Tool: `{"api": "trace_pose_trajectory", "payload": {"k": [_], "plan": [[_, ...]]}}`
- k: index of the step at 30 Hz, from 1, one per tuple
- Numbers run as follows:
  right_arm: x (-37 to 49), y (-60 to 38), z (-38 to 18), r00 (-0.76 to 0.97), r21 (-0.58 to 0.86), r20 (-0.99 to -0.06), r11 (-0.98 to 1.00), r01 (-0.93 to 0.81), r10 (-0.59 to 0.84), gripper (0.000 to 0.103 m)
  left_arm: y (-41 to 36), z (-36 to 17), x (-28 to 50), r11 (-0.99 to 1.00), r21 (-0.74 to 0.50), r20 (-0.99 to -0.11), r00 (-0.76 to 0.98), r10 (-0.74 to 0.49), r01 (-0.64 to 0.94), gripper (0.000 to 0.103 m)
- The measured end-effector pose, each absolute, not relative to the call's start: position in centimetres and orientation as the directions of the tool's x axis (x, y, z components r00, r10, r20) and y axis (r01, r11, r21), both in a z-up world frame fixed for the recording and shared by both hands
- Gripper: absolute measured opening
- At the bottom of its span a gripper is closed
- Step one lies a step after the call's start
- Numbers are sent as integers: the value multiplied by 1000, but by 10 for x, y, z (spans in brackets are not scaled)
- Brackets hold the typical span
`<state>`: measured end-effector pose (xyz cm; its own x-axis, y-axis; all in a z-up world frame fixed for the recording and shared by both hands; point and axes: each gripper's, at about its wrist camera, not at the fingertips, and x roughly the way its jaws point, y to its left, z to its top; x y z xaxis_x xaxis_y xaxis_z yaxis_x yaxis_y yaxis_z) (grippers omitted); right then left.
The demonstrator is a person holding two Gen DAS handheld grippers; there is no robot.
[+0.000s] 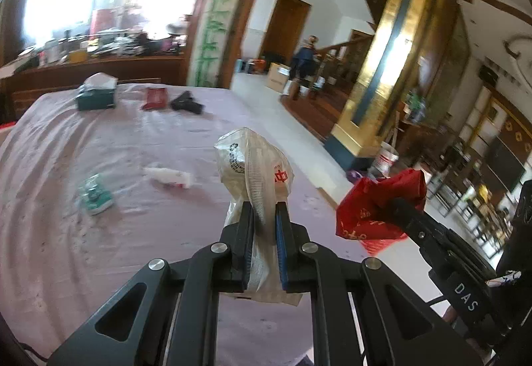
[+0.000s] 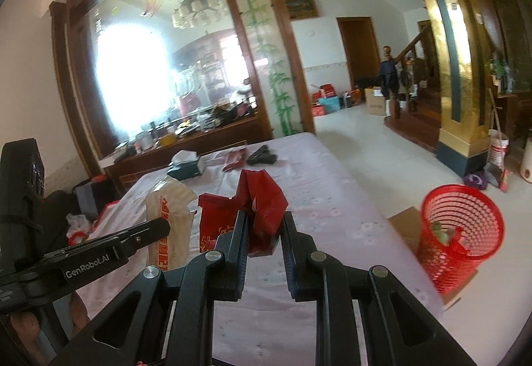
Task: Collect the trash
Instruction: 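Carry the plastic bag and red wrapper with both tools over the red wastebasket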
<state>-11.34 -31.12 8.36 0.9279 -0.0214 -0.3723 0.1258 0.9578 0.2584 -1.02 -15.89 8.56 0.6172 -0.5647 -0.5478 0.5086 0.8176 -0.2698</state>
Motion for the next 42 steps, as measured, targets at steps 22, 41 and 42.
{"api": "trace_pose_trajectory", "payload": {"k": [22,41,42], "plan": [[-176,-398,100,902,251,-338,899,360,-267,20,-266,102,-38,674,-245,-518,494,-698,697,12],[-206,-462,91,851,275,-348,825,494,-393,20,-344,104,-35,565,-231,-532,383,-755,792,12],[-207,-466,90,848,277,-350,821,499,-398,20,-348,105,-35,559,-229,-529,380,-759,797,12]]}}
